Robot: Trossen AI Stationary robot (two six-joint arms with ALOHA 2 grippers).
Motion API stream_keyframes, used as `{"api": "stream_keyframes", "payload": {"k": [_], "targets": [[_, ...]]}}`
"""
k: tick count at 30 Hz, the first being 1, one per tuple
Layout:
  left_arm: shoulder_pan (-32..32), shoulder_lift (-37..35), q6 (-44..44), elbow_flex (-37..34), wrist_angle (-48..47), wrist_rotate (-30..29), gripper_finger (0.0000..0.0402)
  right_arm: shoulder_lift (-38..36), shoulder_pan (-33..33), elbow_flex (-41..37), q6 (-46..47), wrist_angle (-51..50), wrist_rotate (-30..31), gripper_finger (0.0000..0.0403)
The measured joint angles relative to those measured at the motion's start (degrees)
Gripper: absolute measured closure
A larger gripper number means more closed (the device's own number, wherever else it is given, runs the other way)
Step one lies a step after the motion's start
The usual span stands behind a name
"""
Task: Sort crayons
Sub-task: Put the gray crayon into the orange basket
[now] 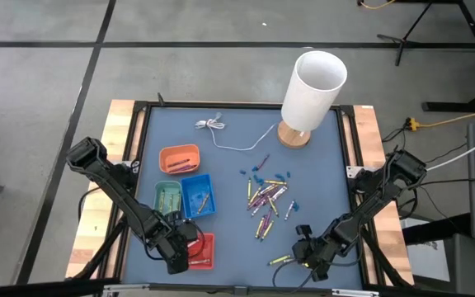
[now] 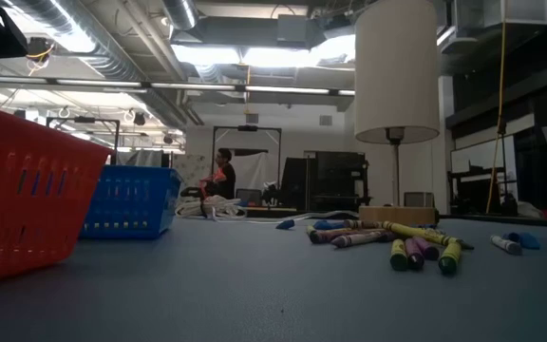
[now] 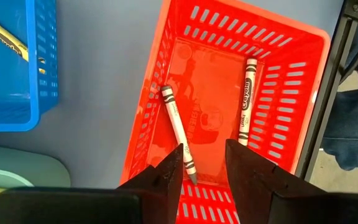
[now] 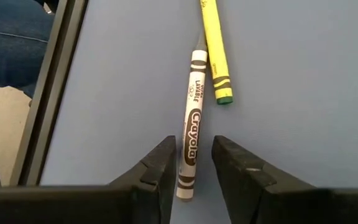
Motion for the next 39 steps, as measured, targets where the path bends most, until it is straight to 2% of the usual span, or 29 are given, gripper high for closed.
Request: {"api": "stream_keyframes", "payload": {"k": [10,13,21,27,31,39], "targets": [[0.0,0.0,0.0,0.0,0.0,0.0,0.0298,0.0,0.0,-0.1,0.0,-0.5,0.0,0.0380],[0.0,0.0,0.0,0.0,0.0,0.0,0.0298,0.1,-0.1,-0.1,0.0,-0.5,0.0,0.0394],[0.0,0.0,0.0,0.0,0.0,0.0,0.0298,-0.7,-0.1,0.1,0.0,-0.9,-0.4,0.0375],[0.0,0.0,0.6,0.0,0.0,-0.2,0.0298,-3.1,-0.1,2.4,0.0,-2.7,-0.7,0.0387],[0.0,0.0,4.5,0.0,0.0,-0.2,0.0298,-3.4,-0.1,6.2,-0.1,-5.8,-0.7,0.0389],[0.0,0.0,4.9,0.0,0.0,-0.2,0.0298,-3.4,-3.9,14.2,-6.7,-6.5,5.3,0.0383]]}}
